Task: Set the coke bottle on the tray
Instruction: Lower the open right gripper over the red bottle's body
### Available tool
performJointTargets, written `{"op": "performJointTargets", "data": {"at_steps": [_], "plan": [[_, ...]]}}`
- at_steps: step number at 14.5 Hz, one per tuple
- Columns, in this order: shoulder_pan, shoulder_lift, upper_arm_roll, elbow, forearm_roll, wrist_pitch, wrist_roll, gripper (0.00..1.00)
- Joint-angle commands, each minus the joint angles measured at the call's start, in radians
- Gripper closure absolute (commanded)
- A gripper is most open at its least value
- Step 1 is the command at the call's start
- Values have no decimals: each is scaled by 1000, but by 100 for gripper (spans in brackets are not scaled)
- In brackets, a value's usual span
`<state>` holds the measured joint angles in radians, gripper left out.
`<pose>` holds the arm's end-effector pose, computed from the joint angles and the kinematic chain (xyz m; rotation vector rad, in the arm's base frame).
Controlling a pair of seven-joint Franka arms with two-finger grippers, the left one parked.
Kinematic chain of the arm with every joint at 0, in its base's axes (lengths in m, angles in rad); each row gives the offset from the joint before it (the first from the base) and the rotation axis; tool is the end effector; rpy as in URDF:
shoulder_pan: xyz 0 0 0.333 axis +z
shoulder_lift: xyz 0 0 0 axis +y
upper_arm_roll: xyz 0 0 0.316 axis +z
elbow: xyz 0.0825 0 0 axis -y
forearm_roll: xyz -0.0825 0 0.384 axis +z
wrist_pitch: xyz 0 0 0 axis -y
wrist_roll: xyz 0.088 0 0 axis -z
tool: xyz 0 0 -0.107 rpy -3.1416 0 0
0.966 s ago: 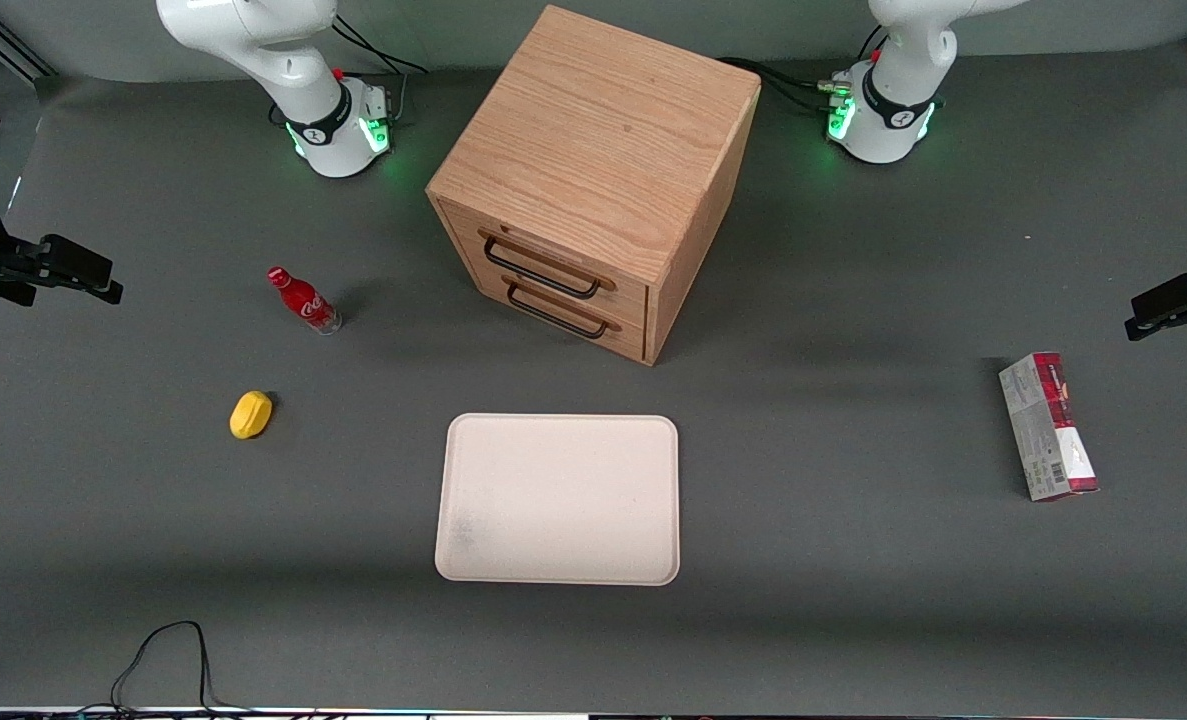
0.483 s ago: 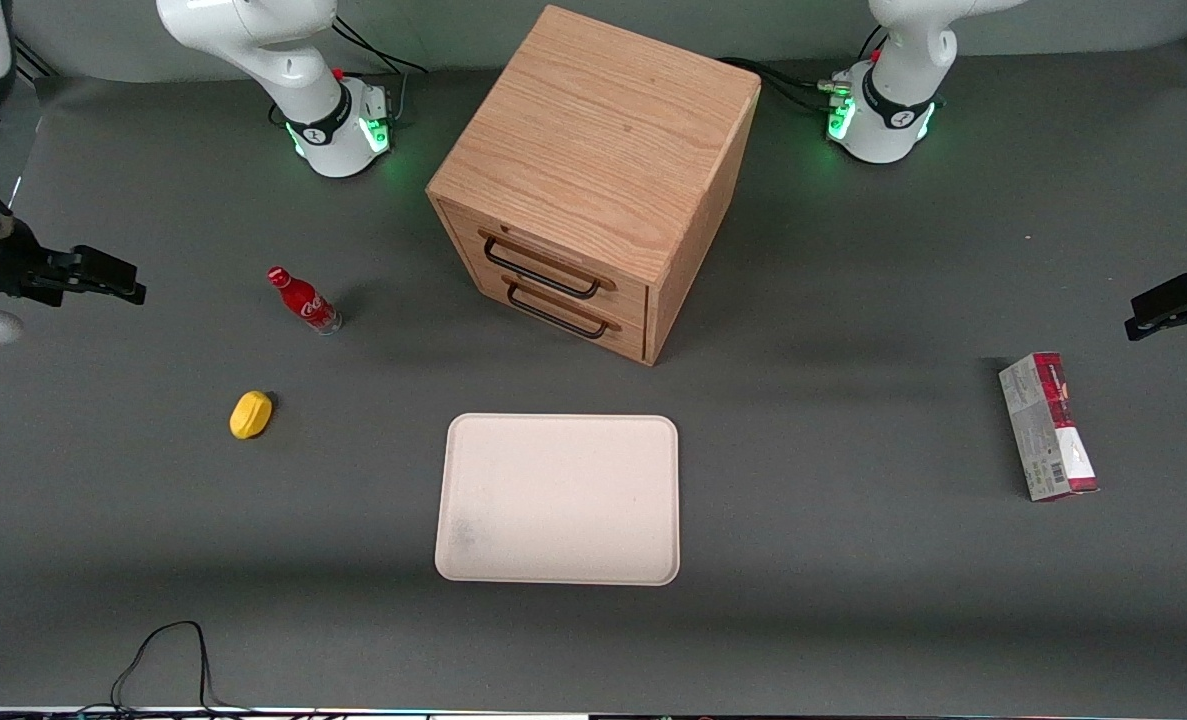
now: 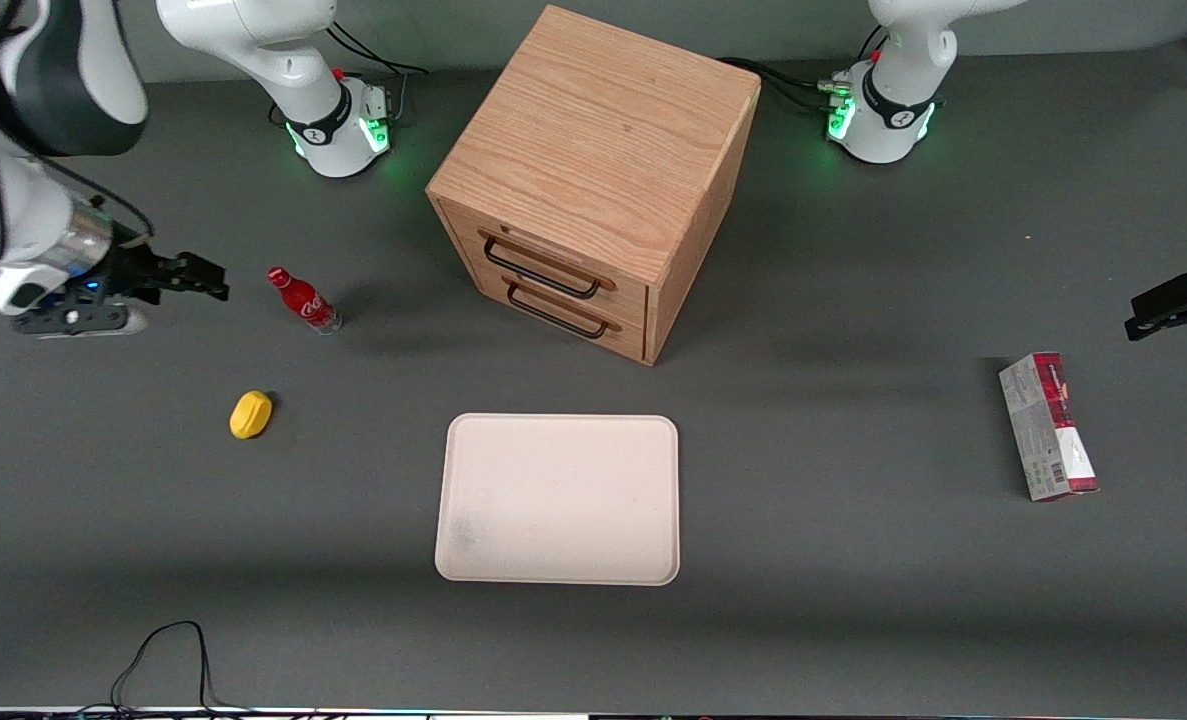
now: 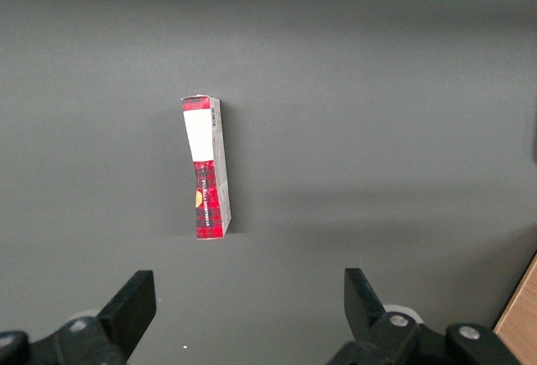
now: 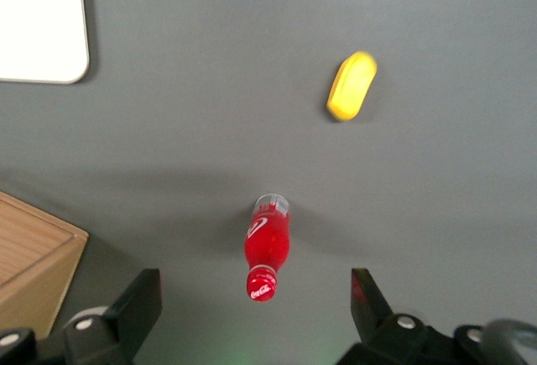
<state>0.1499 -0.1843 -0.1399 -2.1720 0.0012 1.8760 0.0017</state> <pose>0.4835 0.0028 0.4617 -3.1107 -0.0181 0.1770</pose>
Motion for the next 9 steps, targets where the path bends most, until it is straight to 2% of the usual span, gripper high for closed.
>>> {"op": "performJointTargets", "data": {"at_steps": [1,4,9], "plan": [[5,-113,6,-210,-3,150,-9,0],[7,-153,8,-402,-3,358,-11,0],[7,-146,8,-519,-6,511,-19,0]]}}
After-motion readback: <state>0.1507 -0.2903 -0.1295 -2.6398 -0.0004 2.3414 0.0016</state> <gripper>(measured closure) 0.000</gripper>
